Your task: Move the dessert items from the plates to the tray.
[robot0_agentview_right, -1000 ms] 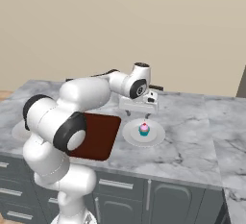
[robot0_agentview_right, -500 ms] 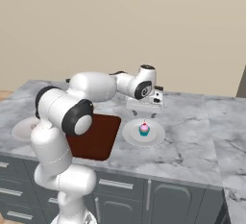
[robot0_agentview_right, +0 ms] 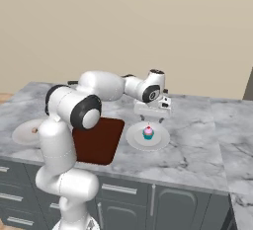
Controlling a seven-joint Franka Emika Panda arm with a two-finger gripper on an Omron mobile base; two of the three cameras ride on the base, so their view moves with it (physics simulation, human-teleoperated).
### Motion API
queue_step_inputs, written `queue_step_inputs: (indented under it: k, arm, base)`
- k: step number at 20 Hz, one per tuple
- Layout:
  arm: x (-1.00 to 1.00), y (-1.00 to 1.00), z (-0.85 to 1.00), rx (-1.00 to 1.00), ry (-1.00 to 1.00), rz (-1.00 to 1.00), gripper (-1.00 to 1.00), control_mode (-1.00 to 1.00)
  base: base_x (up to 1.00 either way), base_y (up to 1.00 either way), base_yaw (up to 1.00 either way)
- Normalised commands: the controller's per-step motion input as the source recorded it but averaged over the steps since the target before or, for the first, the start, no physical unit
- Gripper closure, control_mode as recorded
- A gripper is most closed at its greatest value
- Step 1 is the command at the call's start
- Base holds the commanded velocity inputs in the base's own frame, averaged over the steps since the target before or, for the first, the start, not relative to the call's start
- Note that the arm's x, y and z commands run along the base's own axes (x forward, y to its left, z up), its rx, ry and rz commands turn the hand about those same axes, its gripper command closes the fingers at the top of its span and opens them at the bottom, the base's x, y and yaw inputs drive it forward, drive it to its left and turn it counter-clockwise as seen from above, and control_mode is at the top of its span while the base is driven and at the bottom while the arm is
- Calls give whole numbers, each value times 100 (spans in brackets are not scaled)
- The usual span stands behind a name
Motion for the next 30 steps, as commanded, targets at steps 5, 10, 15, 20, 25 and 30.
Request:
queue_step_inputs:
  k: [5,10,15,20,25,30]
  arm:
    - [-10,0,-9,4,1,0,-100,-100]
    - [-8,0,0,1,3,0,-100,-100]
    - [0,13,0,0,9,0,-100,-100]
    - [-5,18,0,0,2,0,-100,-100]
    - [16,0,-11,0,0,0,-100,-100]
    - [3,0,-20,0,0,0,-100,-100]
  base:
    - [0,0,0]
    - [0,0,0]
    - [0,0,0]
    - [0,0,0]
    - [0,0,0]
    - [0,0,0]
